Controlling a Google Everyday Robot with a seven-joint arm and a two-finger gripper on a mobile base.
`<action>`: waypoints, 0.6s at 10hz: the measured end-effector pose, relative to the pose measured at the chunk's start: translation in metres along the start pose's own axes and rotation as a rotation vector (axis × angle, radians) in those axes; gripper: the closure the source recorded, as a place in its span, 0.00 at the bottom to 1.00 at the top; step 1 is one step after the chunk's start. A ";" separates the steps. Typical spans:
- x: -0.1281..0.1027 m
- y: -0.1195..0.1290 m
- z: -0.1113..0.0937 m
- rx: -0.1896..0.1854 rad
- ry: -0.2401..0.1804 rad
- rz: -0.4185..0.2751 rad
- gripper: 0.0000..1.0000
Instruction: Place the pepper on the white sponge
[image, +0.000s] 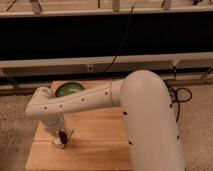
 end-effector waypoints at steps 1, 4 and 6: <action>0.001 -0.004 0.001 0.009 0.009 -0.010 0.96; 0.005 -0.008 0.002 0.038 0.028 -0.022 0.69; 0.007 -0.012 0.005 0.064 0.035 -0.034 0.47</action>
